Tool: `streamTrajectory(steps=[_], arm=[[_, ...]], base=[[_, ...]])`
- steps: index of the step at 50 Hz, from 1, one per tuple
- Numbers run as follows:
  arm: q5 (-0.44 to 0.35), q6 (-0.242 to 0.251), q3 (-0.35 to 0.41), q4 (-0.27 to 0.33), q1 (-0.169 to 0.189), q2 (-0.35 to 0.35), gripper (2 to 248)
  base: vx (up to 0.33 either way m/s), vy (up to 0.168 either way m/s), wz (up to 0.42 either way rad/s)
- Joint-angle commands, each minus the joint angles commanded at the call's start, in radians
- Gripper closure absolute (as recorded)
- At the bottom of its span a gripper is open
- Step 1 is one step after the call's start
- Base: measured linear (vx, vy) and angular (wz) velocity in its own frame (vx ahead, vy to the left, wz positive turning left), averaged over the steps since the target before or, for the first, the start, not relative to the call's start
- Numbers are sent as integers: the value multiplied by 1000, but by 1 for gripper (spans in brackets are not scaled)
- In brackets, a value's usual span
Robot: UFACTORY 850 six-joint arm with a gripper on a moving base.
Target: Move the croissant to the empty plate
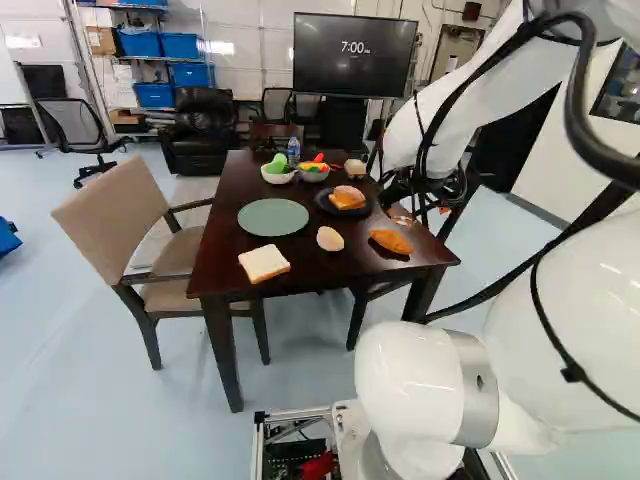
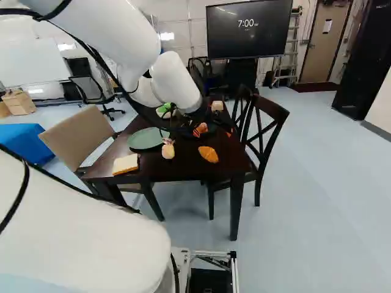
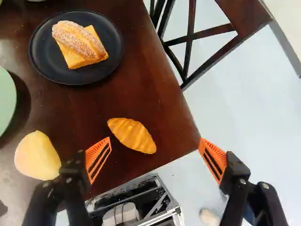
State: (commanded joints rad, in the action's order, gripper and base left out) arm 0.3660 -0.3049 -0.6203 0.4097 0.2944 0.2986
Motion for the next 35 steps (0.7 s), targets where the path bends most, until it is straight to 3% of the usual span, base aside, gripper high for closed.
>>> streamTrajectory(steps=[21,35], arm=[[12,2,-29,0,-13,-35,3],[29,117,-75,0,-24,-88,3]], base=[[0,0,0],[0,0,0]])
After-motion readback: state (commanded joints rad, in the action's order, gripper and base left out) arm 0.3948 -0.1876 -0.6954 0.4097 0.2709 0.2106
